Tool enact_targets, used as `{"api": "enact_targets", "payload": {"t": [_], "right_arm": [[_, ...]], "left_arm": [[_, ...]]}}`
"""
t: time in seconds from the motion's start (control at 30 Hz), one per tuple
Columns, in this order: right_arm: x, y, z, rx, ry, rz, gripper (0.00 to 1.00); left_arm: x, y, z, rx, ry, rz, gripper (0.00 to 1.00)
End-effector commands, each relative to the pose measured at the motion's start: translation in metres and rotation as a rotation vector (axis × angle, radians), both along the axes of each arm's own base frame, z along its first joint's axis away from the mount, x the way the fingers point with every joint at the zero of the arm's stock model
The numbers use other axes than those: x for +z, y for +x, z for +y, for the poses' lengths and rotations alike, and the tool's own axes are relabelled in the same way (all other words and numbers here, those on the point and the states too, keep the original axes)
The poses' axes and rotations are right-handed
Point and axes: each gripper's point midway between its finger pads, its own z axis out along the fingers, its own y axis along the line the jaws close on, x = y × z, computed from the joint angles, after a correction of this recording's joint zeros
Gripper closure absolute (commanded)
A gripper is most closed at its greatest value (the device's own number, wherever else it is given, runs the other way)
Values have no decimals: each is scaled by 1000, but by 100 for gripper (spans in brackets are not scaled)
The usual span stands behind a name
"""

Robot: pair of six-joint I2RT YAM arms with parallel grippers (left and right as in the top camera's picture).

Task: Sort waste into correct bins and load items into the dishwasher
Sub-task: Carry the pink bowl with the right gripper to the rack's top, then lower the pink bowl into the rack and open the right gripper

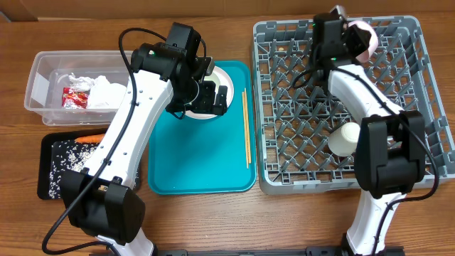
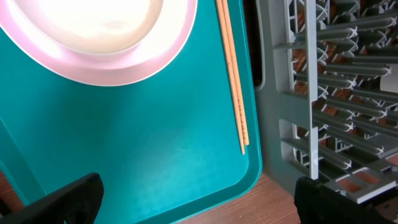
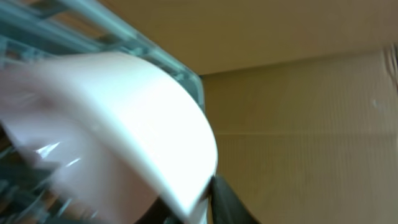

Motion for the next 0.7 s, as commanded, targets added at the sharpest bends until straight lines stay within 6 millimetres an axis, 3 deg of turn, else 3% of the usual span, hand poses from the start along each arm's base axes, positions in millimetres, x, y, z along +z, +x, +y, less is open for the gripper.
{"api": "enact_targets", "payload": {"t": [0.0, 0.13, 0.23, 0.4, 0.57, 0.67], "right_arm": [[-8, -2, 21, 45, 15, 34, 77], [-18, -9, 38, 54, 40, 58, 53], [-23, -15, 50, 67, 45, 87, 51], [-26, -21, 70, 84, 66, 88, 35], [-8, -29, 83, 111, 156, 44, 28], [22, -34, 79, 108, 265, -48, 27]], "left_arm": [[15, 3, 0, -7, -10, -45, 0], [15, 3, 0, -7, -10, -46, 0], [15, 3, 0, -7, -10, -45, 0], [15, 3, 0, -7, -10, -46, 0], [15, 3, 0, -7, -10, -45, 0], [15, 3, 0, -7, -10, -45, 0]]}}
